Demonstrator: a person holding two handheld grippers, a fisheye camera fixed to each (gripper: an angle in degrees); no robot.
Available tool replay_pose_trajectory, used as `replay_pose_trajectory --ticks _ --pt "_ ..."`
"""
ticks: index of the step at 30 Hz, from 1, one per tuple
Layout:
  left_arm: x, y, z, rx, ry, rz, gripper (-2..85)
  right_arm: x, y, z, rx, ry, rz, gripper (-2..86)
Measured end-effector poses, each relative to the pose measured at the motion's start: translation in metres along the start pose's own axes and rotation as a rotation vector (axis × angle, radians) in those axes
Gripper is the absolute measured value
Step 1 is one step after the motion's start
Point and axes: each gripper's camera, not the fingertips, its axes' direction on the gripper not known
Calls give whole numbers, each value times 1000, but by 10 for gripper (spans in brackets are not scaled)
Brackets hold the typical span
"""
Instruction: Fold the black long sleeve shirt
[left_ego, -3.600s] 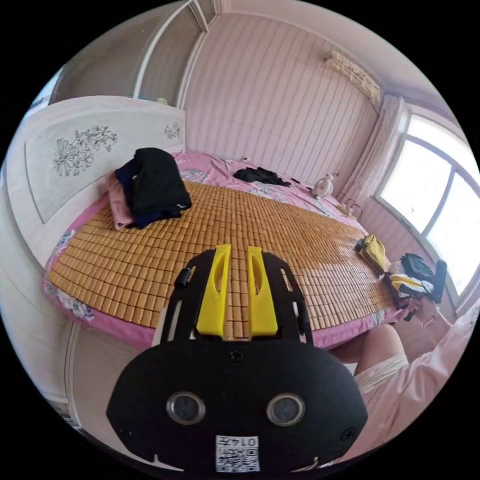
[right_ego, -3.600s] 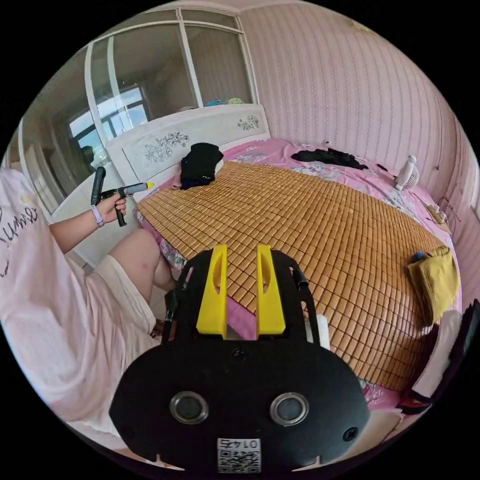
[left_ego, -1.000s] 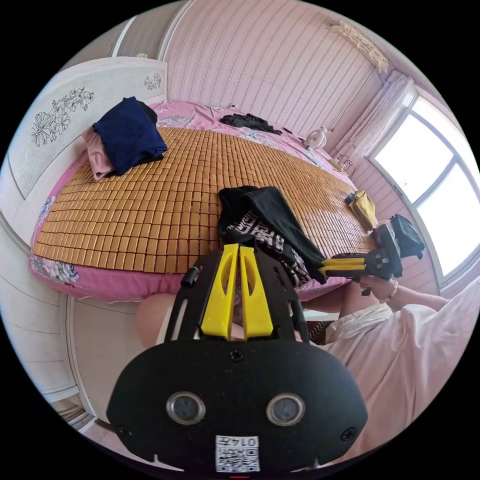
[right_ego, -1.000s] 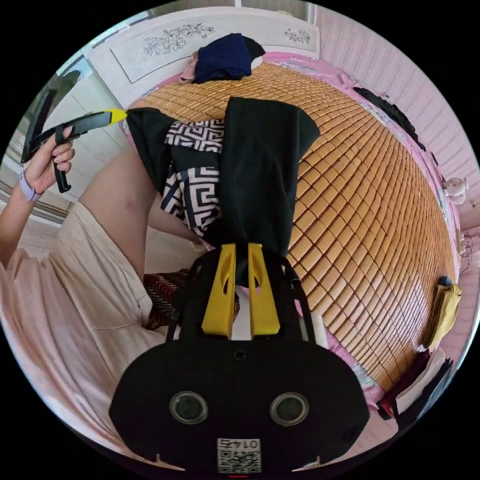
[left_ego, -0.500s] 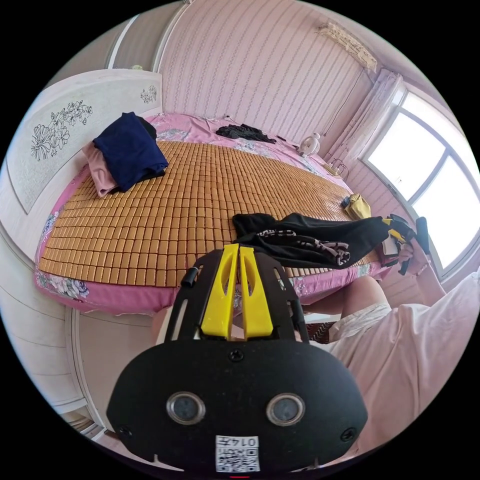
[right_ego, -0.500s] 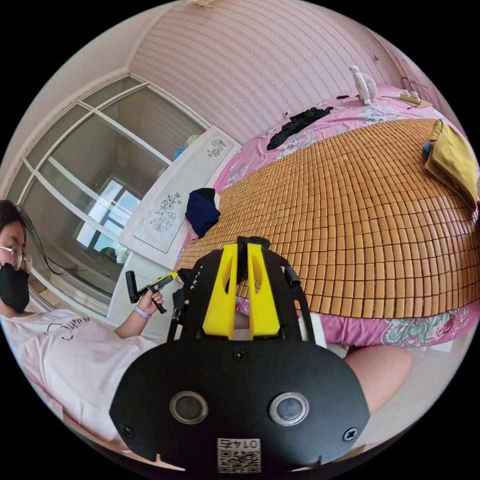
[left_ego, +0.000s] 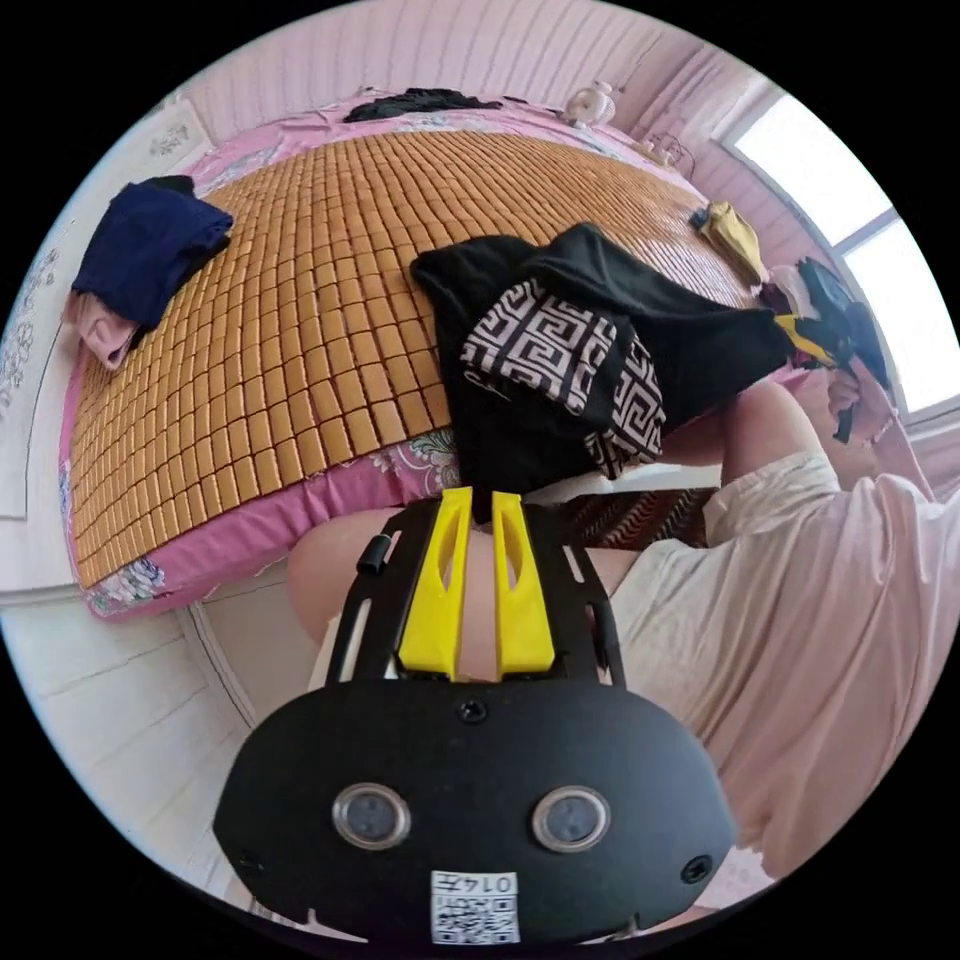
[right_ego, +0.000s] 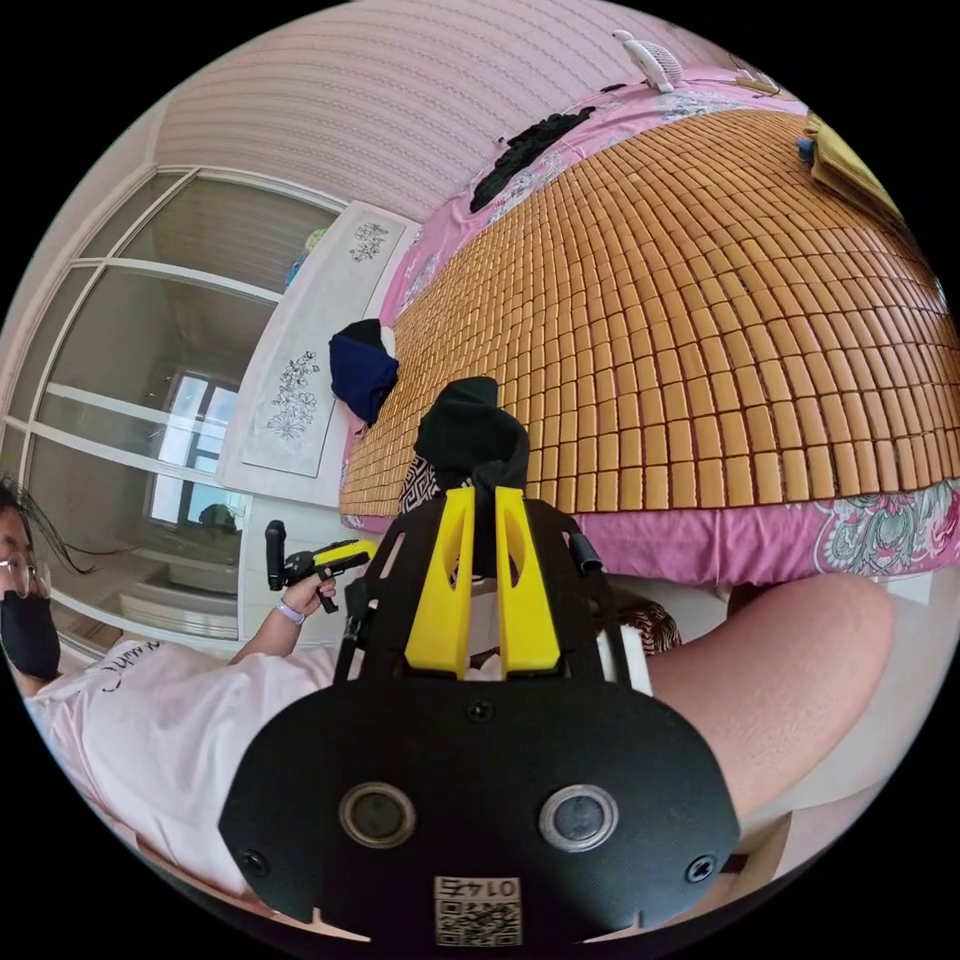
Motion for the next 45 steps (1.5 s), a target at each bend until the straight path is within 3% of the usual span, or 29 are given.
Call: replay_pose_trajectory --ticks 9,15,23,27,31,32,35,39,45 --pt "28 -78 57 -195 -71 54 71 9 7 -16 2 6 8 25" --pt "19 -90 69 -255 -45 52 2 10 13 -34 46 23 -2 24" --pt "-48 -111 -72 125 107 11 -9 3 -27 -70 172 -21 -36 21" --pt "-69 -142 -156 321 105 14 -10 -70 -93 -128 364 -24 -278 20" --pt "-81 -146 -269 676 97 -15 -10 -140 -113 -199 675 -101 -503 20" --pt "-86 -136 -293 788 144 -19 -10 -145 -112 -206 701 -104 -516 20" --pt "-95 -109 -310 898 243 11 -10 -153 -100 -211 708 7 -552 20" --pt "-99 -84 -251 758 249 2 -10 -104 -74 -161 498 150 -469 14" --pt "-130 -68 -57 358 230 -219 -10 6 -41 -55 126 351 -98 1"
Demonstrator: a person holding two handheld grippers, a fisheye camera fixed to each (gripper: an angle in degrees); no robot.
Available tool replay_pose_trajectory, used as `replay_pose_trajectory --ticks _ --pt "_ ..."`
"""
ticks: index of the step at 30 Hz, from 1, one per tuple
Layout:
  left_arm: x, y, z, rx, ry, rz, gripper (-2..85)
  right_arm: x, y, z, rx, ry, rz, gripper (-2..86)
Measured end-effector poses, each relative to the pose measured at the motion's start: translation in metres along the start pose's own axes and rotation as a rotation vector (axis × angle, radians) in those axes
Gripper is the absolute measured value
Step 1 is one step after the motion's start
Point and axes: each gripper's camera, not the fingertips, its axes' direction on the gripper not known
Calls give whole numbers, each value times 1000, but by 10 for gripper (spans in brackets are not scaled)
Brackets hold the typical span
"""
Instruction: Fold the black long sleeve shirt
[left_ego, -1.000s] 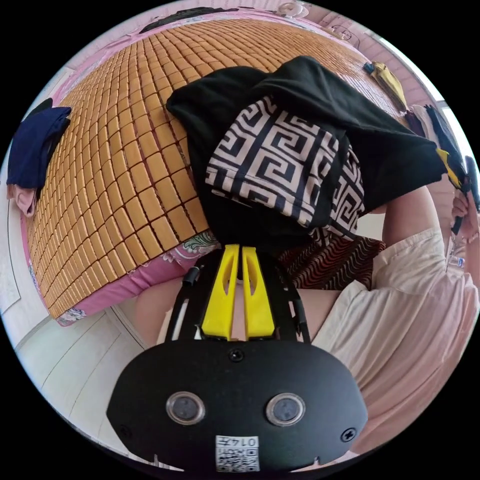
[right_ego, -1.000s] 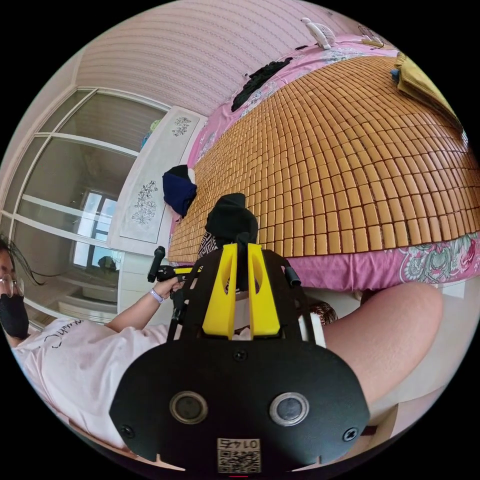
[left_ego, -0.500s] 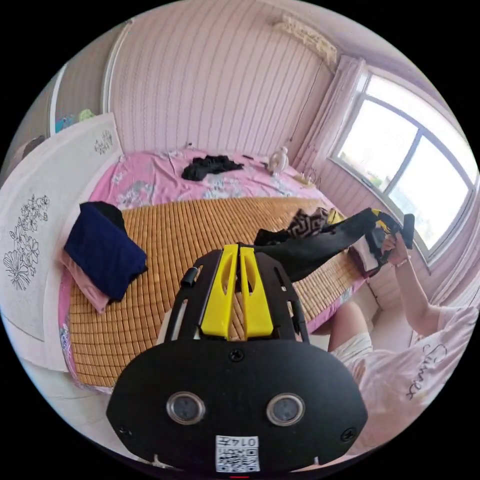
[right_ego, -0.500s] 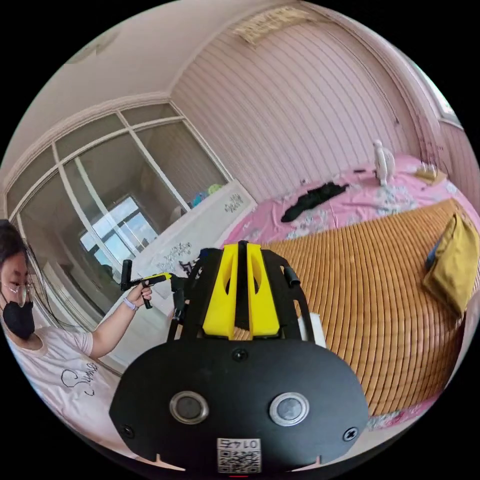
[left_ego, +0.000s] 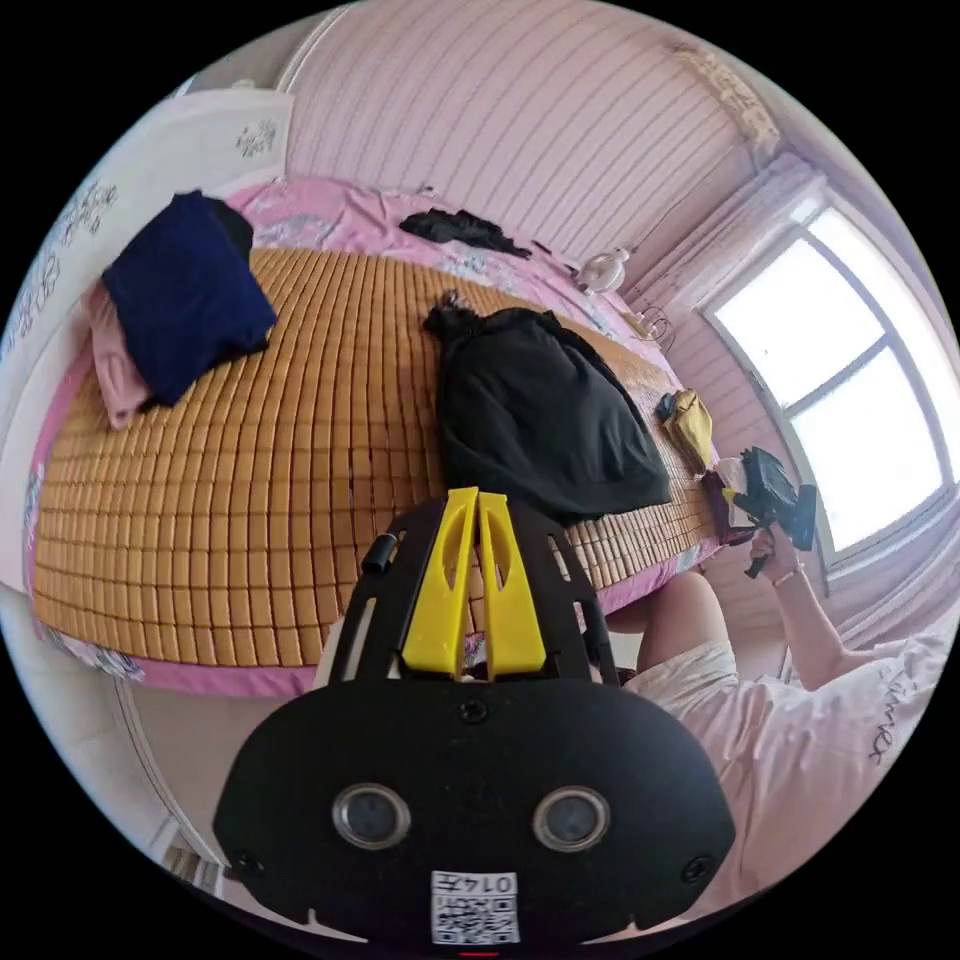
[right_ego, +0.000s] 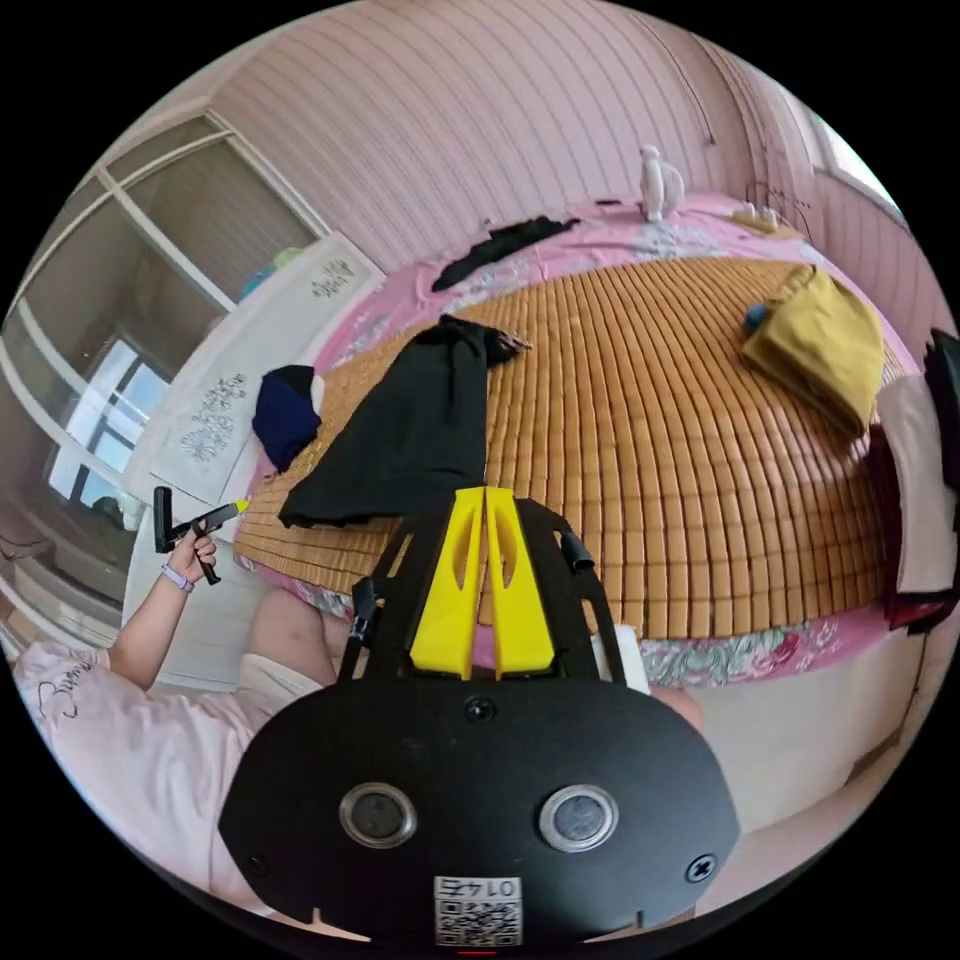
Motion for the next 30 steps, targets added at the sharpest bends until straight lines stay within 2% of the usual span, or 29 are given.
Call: replay_pose_trajectory --ticks 2,4,9,16,20,22,26,30 --pt "-30 28 40 -65 11 -129 -10 9 12 22 -72 -26 56 1" --pt "-38 41 52 -83 -21 -157 -9 5 19 38 -112 -22 47 2" --pt "-35 41 73 -137 -76 -117 -3 -15 3 66 -163 65 -9 16" --pt "-2 -8 132 -203 -219 10 64 -44 -26 106 -120 139 -51 77" --pt "-10 -22 171 -309 -264 2 19 -49 -35 116 -98 190 -76 98" --pt "-12 -21 165 -288 -302 -18 5 -46 -40 119 -92 221 -80 103" --pt "-21 -10 124 -126 -297 -64 -7 -37 -44 130 -118 220 -65 104" --pt "-43 5 129 -177 -260 -120 -9 -37 -41 147 -140 134 -27 104"
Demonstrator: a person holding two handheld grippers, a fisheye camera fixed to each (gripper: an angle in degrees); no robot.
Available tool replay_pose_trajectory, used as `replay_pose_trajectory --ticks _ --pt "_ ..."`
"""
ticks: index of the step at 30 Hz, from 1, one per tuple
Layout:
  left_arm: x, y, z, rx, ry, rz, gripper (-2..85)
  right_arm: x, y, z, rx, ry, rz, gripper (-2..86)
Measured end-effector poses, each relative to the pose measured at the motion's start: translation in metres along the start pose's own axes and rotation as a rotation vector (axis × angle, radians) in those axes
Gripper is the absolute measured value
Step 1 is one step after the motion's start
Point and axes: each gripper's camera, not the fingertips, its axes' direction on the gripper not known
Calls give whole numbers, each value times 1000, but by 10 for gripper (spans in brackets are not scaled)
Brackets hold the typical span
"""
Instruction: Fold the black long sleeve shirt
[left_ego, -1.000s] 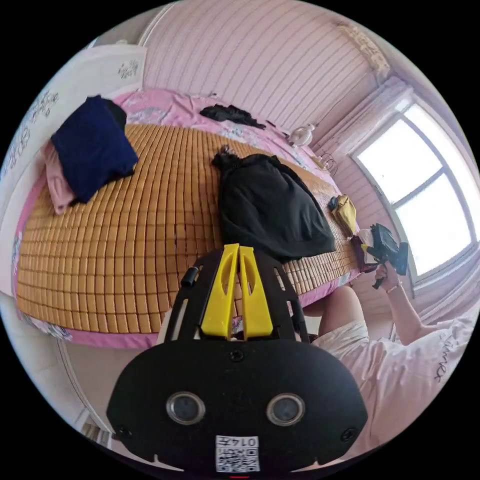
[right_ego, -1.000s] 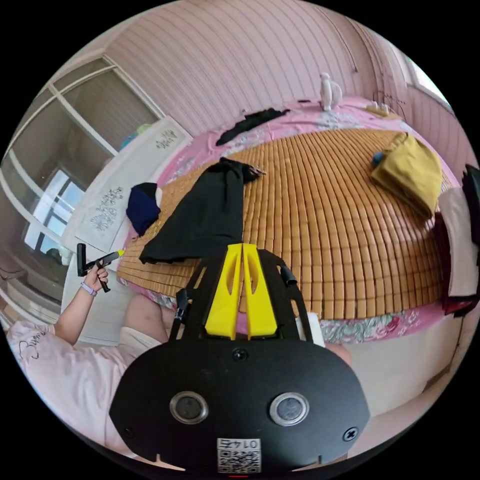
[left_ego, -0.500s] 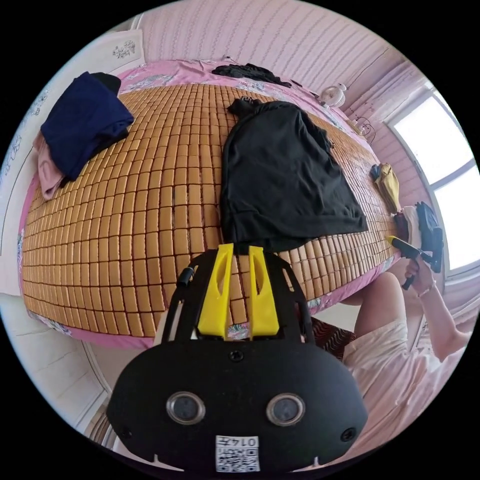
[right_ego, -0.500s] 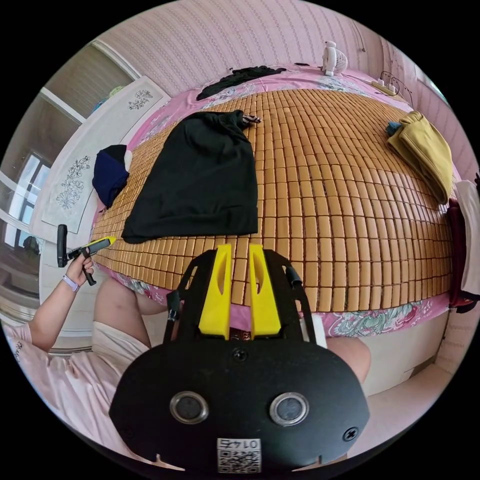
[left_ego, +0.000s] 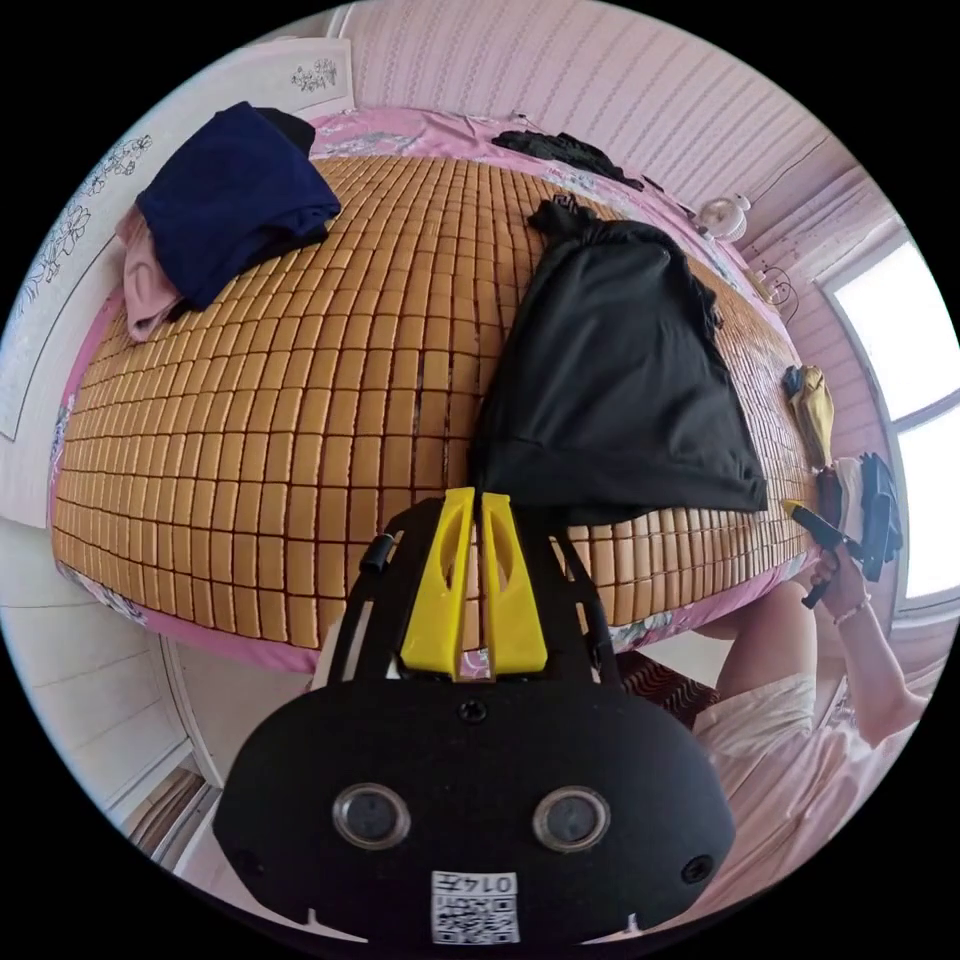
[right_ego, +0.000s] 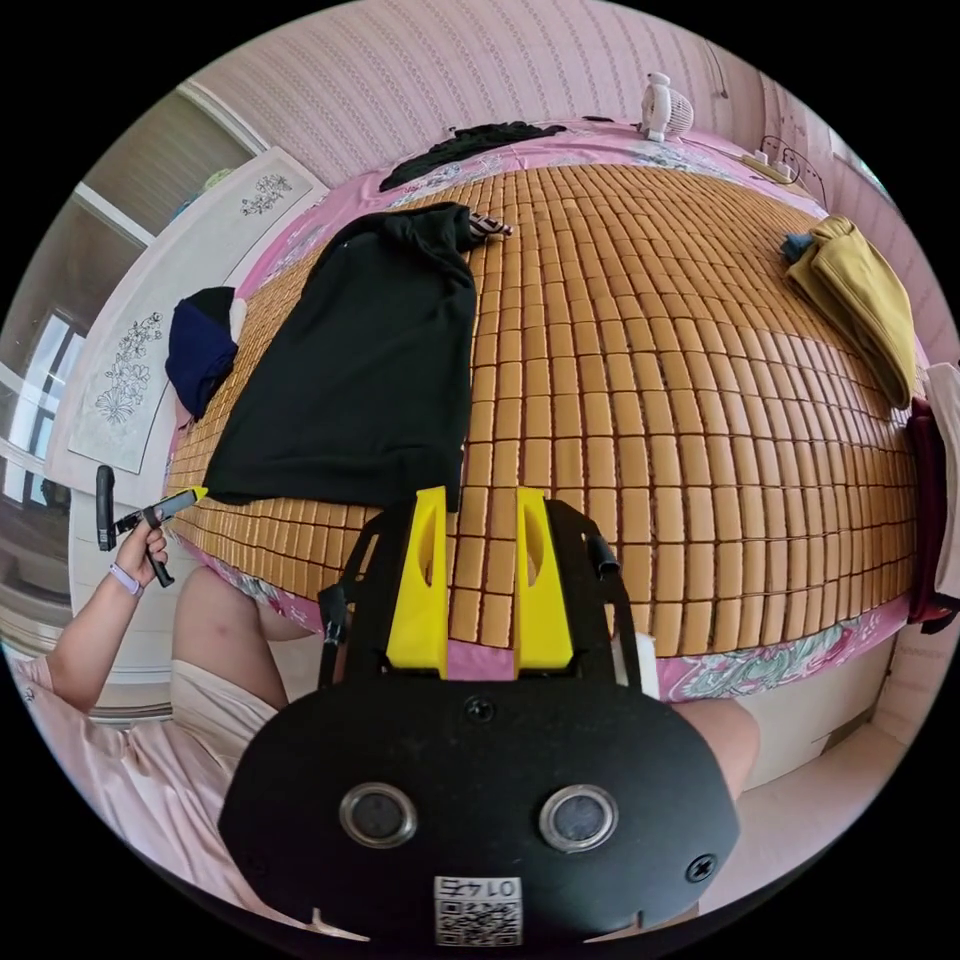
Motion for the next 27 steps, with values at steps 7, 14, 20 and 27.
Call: replay_pose_trajectory --ticks 7,14,20,27 --pt "-8 7 12 -39 74 6 -9 -10 -24 35 -160 -69 -18 33" --pt "3 18 -27 64 214 98 -9 -16 -23 -77 112 -176 -78 16" --pt "-17 45 1 -50 157 3 -10 -46 9 -96 190 -86 -203 60" --pt "-52 54 2 -27 216 -157 -10 -21 26 -38 -16 -71 -61 84"
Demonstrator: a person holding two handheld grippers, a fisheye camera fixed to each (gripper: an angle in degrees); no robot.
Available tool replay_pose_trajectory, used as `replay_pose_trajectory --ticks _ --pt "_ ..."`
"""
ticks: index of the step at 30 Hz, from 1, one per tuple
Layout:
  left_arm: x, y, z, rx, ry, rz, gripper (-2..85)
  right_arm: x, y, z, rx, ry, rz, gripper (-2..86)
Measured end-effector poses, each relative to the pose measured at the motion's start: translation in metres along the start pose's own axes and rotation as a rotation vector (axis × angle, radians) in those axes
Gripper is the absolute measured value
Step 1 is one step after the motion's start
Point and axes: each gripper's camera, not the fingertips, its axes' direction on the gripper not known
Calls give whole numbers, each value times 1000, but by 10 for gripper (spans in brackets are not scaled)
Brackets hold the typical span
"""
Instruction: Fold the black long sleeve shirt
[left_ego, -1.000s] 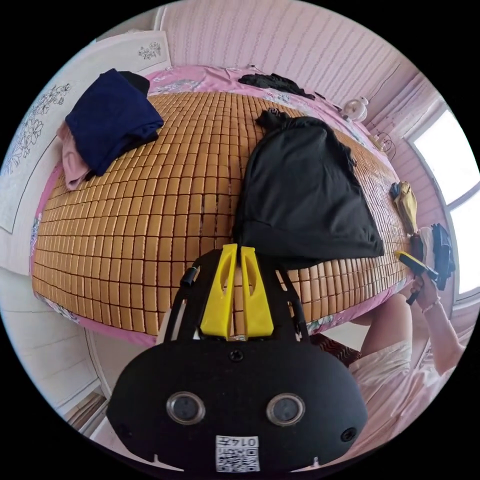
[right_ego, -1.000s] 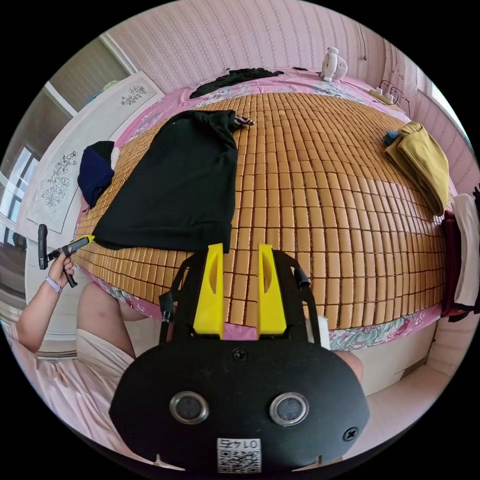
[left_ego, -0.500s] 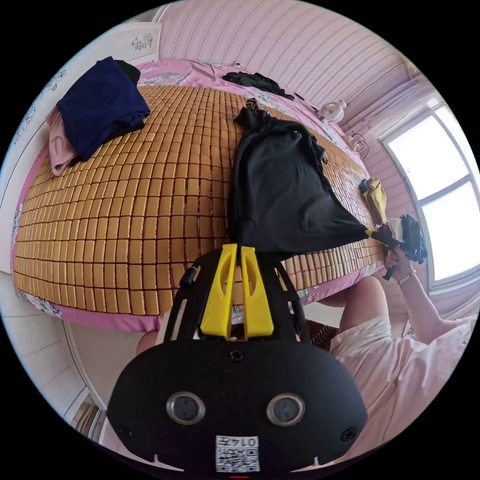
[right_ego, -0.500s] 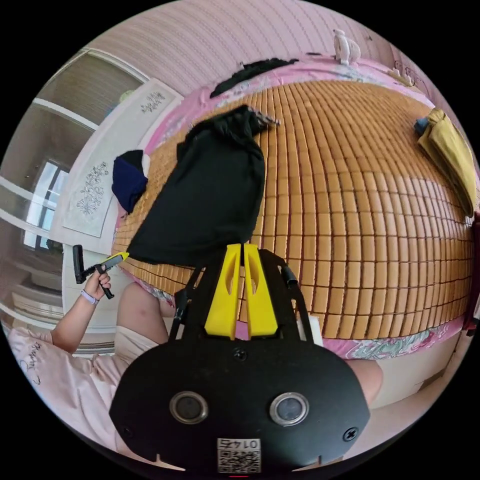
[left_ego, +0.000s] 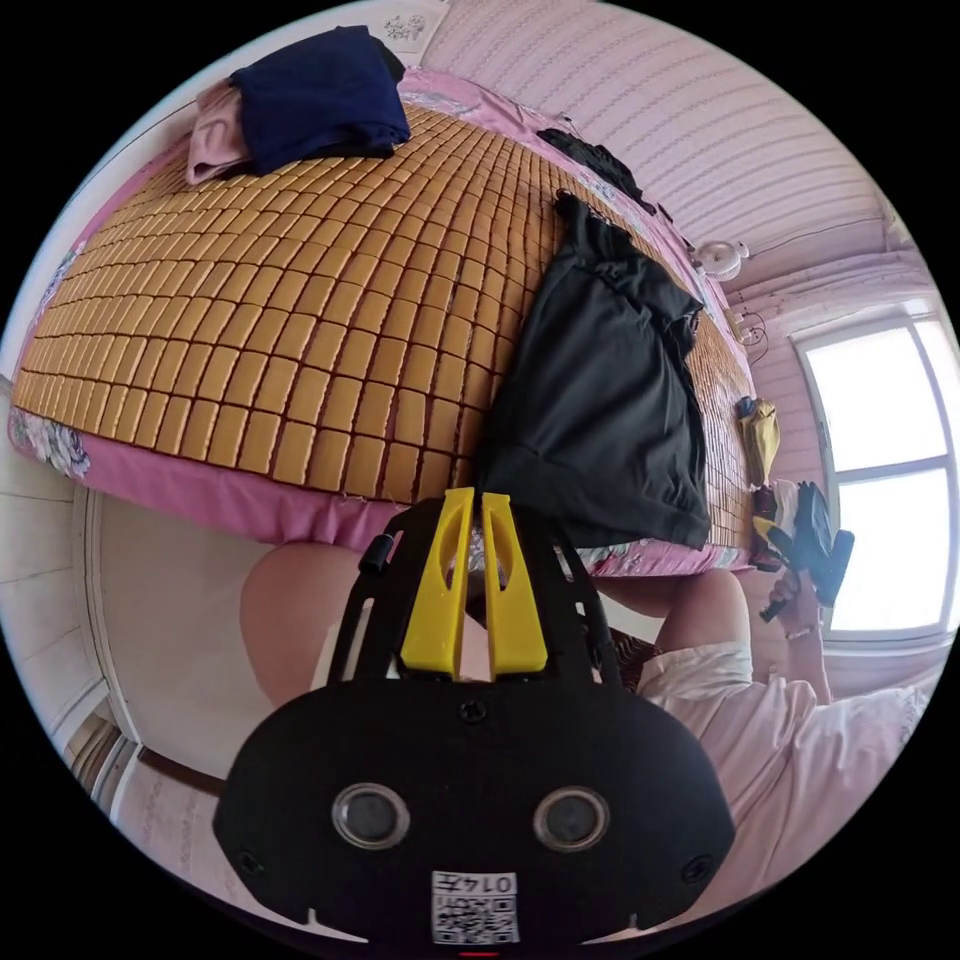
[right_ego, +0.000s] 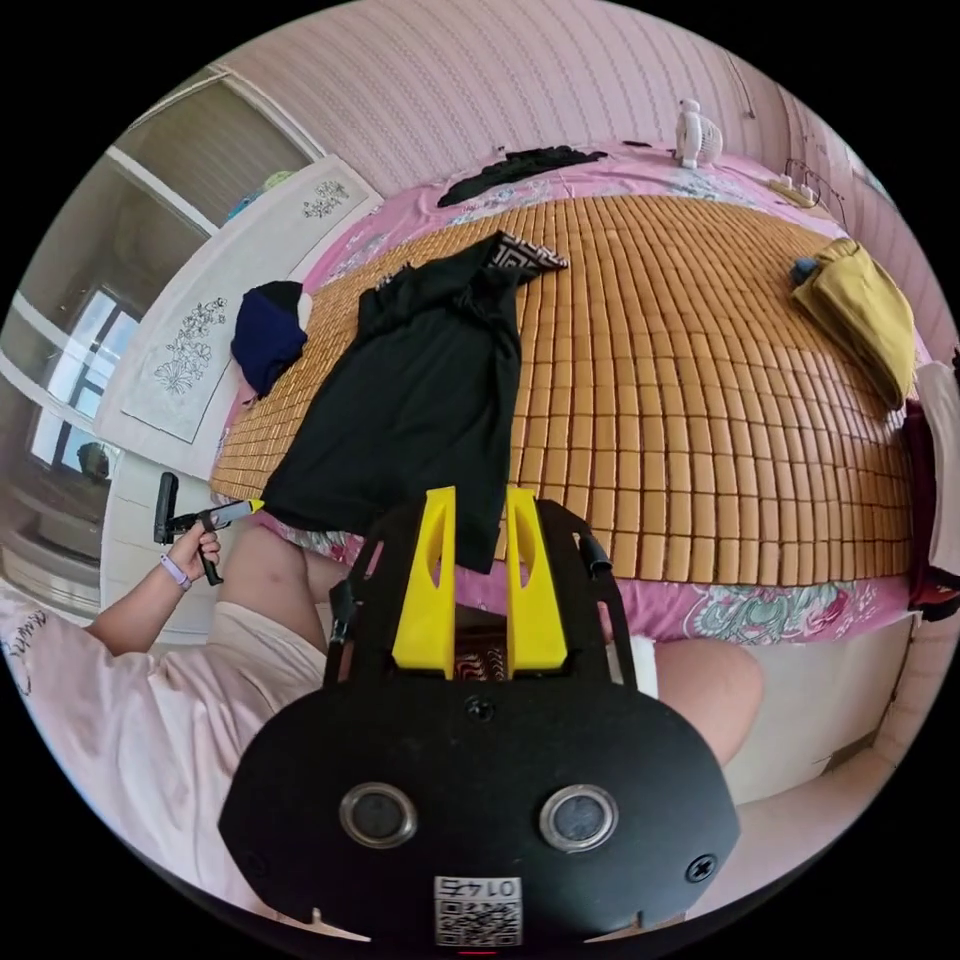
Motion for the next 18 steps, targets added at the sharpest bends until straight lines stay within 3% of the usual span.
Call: replay_pose_trajectory --ticks 7,10,12,18 --pt "13 -11 0 -37 -45 44 -10 5 -2 59 -184 -97 87 64" --pt "18 -14 -5 -39 -57 59 -10 -15 -4 51 -69 -157 96 42" --pt "20 -15 -7 -38 -61 63 -10 -46 -3 53 -26 -229 -8 40" --pt "24 -16 -18 -41 -69 62 -10 -119 16 66 -80 -141 -281 55"
